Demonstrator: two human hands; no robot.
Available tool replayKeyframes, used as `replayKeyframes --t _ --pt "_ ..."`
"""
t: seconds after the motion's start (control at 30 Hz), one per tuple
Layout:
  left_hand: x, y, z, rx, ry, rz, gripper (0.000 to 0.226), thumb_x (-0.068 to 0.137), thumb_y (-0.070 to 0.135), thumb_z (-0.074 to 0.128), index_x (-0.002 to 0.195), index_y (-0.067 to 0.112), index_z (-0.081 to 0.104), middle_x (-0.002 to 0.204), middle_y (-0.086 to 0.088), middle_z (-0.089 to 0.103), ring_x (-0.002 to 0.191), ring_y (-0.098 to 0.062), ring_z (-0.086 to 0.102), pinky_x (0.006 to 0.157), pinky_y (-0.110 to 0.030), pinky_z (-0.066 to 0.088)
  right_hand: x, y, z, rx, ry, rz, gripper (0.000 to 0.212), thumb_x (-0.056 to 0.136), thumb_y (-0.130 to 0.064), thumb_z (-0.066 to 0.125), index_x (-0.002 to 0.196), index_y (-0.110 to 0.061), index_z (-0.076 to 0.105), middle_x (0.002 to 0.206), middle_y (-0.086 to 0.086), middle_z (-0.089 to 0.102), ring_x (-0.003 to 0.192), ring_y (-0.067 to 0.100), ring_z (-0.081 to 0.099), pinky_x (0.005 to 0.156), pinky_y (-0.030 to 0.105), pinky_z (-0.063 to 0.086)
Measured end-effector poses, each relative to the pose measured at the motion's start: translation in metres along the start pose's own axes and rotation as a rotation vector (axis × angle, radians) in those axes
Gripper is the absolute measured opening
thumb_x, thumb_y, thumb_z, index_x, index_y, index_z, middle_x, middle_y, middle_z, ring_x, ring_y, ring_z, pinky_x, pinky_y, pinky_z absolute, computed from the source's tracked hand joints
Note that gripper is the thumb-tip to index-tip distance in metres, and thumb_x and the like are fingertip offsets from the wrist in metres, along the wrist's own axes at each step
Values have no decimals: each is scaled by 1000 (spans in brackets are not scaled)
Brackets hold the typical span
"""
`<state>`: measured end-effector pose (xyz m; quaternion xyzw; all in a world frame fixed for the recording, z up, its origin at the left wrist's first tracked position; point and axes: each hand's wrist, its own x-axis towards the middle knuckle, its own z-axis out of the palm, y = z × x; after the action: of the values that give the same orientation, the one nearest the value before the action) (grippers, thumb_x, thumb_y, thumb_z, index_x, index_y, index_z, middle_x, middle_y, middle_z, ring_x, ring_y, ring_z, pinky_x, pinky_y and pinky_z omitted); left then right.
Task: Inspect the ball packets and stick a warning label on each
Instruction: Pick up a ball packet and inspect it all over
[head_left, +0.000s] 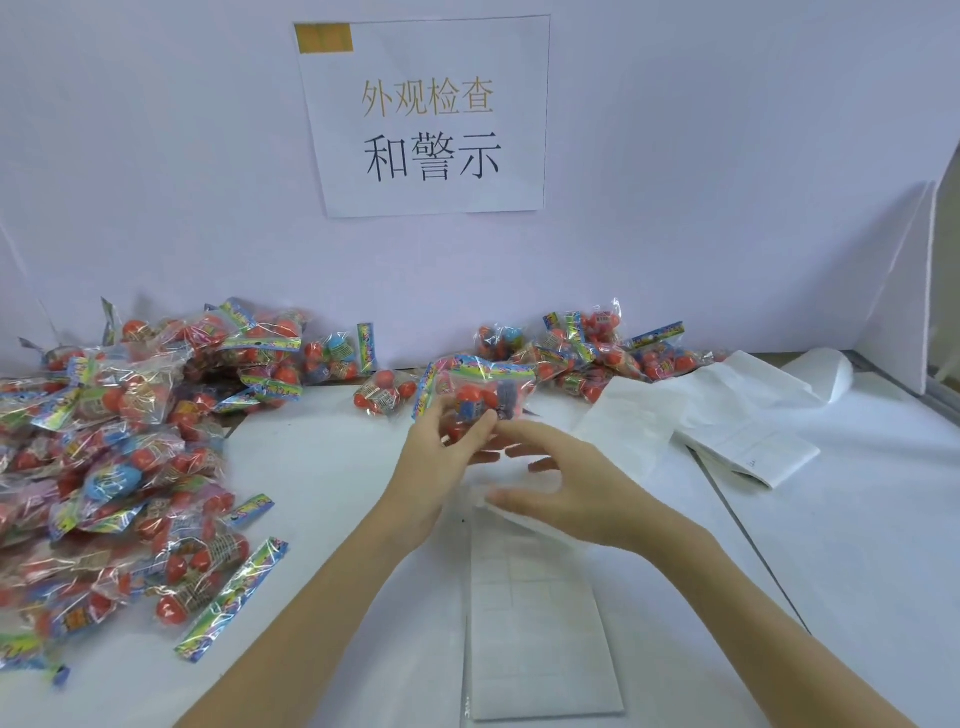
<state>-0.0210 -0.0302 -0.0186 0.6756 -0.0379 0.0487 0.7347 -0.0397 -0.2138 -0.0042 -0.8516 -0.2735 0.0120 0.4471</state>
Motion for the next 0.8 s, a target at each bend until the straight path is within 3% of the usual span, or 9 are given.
replayKeyframes --t 0.07,0.13,0.27,0.37,0.43,0.5,0.63,0.73,0.8 --pt "5 -1 -5 20 66 19 13 103 18 65 114 12 65 97 -8 74 88 -26 78 82 -34 63 -2 2 -7 -116 -152 19 91 81 -48 86 157 -41 35 153 -32 42 137 -12 39 112 14 32" --pt "7 0 -8 27 95 12 12 104 20 64 113 12 66 92 -10 74 84 -23 77 76 -30 63 -5 5 -12 -258 -246 52 103 82 -45 87 162 -40 22 158 -32 30 141 -12 29 116 15 24" --pt "8 2 -14 105 129 62 18 103 21 66 119 15 65 97 -12 75 77 -11 72 74 -28 63 -2 5 -13 -163 -105 68 76 90 -19 80 153 -28 38 148 -10 49 135 5 49 106 17 45" --pt "8 3 -16 100 118 220 48 104 9 62 141 34 43 100 21 73 78 -6 71 76 -35 65 1 5 -20 -235 91 65 46 88 -26 83 125 -24 56 130 -7 58 120 7 57 93 10 45" --pt "6 5 -16 213 78 352 54 106 3 55 142 41 41 103 36 63 81 -5 68 75 -35 65 1 5 -24 -275 172 31 30 87 -24 84 110 -20 65 121 -4 59 109 13 59 90 16 48" --pt "5 6 -14 366 10 426 46 108 1 48 136 37 55 107 29 60 87 -13 62 78 -38 63 1 5 -26 -284 201 12 20 89 -23 82 105 -18 71 117 -4 60 102 15 59 87 18 47" --pt "0 7 -7 400 -135 355 46 106 1 49 133 34 66 123 -10 52 102 -23 53 92 -33 56 1 6 -26 -261 219 1 11 96 -25 75 105 -20 75 106 -1 65 99 17 61 90 31 47" --pt "-3 6 -7 432 -210 315 30 102 23 66 127 38 70 123 -5 46 114 -16 54 95 -15 47 1 7 -27 -246 230 -22 13 100 -24 70 107 -17 77 102 -1 71 99 17 63 91 32 47" --pt "-3 3 -8 491 -229 266 21 92 37 76 112 40 75 120 4 44 116 -13 53 93 -13 46 1 8 -27 -241 238 -30 14 101 -23 68 107 -16 78 100 -2 73 97 16 64 89 29 47"
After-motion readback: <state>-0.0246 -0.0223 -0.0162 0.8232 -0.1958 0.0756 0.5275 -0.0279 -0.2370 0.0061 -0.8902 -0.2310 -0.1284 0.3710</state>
